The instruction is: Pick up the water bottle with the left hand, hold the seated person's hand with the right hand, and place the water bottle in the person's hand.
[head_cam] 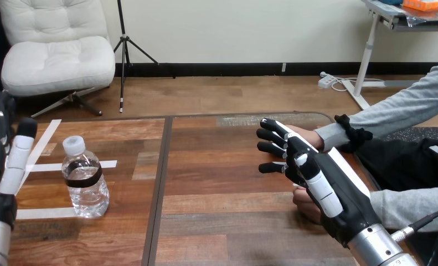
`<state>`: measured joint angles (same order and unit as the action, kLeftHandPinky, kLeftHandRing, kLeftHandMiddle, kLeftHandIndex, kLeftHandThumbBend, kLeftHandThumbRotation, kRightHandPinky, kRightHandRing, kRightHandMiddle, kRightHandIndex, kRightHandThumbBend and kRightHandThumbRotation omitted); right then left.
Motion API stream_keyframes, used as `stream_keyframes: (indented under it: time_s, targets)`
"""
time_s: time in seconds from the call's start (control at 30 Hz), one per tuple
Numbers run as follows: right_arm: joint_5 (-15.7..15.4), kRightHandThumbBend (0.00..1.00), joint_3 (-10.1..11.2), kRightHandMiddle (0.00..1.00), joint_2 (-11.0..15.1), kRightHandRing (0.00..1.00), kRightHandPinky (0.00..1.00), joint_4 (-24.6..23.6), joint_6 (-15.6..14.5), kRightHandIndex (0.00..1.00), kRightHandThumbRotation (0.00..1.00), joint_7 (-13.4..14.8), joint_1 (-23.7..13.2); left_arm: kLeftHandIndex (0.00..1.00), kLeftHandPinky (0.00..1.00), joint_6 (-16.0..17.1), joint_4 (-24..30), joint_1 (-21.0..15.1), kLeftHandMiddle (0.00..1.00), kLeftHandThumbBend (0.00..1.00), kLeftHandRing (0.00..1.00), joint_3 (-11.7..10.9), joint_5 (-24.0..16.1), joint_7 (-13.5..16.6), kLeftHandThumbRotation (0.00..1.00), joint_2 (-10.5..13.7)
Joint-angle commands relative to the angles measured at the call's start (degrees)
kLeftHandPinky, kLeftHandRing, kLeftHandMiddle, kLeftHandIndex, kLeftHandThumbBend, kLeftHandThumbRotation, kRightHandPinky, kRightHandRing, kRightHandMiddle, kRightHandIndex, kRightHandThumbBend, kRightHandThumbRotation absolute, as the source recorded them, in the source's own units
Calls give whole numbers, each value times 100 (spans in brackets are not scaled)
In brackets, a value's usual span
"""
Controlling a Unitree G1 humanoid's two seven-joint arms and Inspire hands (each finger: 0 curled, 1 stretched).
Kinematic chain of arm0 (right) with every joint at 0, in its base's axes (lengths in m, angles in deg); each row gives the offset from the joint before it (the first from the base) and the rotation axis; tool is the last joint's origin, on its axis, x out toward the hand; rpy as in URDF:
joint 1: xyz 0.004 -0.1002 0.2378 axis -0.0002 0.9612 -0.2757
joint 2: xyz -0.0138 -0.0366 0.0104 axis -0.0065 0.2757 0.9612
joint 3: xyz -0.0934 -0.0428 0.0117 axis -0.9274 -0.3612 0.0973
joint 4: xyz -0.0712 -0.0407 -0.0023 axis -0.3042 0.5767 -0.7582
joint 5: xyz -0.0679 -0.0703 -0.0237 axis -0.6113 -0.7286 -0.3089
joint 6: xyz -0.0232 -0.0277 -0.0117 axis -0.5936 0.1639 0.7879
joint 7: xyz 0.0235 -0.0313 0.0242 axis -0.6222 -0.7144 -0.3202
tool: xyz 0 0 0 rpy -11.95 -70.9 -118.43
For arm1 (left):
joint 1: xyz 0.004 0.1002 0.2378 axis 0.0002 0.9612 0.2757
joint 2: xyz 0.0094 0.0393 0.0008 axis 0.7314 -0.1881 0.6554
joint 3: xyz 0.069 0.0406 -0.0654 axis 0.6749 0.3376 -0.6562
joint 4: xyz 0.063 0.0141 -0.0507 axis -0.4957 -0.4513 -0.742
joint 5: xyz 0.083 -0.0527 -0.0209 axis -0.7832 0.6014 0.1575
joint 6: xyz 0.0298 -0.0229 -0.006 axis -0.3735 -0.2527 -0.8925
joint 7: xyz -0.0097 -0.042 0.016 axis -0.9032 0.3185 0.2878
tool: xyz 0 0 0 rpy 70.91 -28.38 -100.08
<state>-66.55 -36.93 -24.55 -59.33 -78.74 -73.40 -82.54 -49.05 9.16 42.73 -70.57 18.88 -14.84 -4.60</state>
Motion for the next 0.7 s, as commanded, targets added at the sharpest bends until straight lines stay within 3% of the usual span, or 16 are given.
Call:
stream_keyframes:
  time_s: [0.0, 0.67]
  targets:
    - [101, 98, 0, 92, -38, 90, 77, -398, 20, 93, 100, 12, -196, 100, 100, -6, -66, -447, 100, 100, 100, 132, 66, -17, 99, 27]
    - [160, 100, 14, 92, -41, 90, 77, -423, 19, 94, 100, -6, -166, 100, 100, 42, -381, -613, 100, 100, 100, 315, -495, 454, 100, 98]
